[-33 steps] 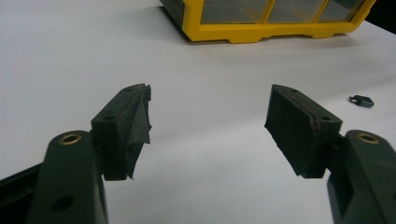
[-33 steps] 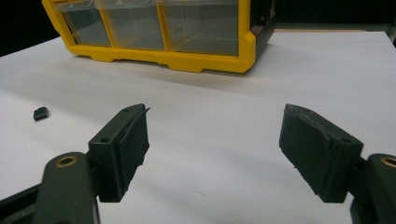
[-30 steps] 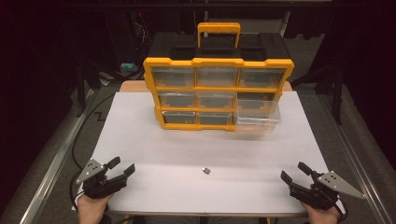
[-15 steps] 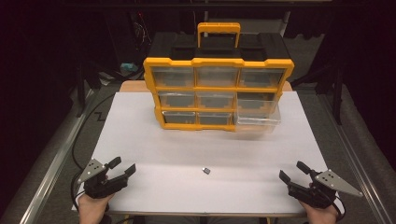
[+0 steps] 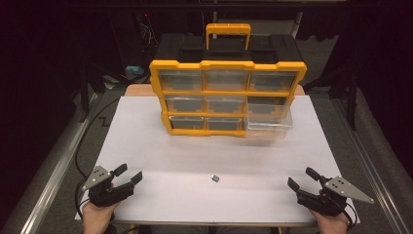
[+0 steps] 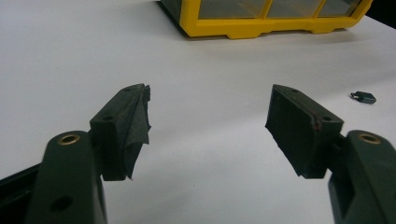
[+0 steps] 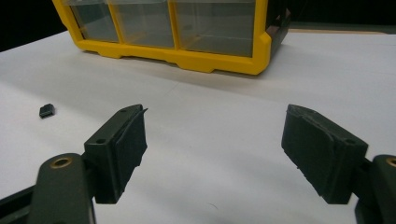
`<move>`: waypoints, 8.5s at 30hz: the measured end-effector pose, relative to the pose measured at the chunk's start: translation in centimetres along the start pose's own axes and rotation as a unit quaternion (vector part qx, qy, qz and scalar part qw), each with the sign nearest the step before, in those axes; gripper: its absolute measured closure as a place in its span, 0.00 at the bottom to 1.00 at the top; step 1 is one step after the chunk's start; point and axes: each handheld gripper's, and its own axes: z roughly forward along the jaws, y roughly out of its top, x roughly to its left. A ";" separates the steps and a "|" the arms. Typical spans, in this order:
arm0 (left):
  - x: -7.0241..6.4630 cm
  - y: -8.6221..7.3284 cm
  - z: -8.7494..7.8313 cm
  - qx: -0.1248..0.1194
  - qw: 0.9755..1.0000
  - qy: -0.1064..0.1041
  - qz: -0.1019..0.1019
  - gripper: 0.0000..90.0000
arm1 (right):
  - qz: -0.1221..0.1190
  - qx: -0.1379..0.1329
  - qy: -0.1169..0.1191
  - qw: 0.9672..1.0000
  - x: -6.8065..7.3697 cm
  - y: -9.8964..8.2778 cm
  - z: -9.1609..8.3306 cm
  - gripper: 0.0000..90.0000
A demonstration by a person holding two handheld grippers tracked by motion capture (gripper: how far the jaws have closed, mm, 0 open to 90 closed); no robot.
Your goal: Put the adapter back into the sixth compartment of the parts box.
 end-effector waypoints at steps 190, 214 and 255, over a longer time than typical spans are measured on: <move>-0.7 0.1 0.5 0.005 1.000 -0.016 0.024 0.28 | -0.125 0.261 0.199 0.936 14.4 7.1 15.3 0.57; -0.7 0.0 0.3 0.004 1.000 -0.014 0.024 0.28 | -0.201 0.392 0.170 0.881 16.9 7.6 18.1 0.74; -0.7 0.1 0.4 0.008 1.000 -0.012 0.026 0.28 | -0.228 0.377 0.167 0.882 16.3 7.7 16.9 0.85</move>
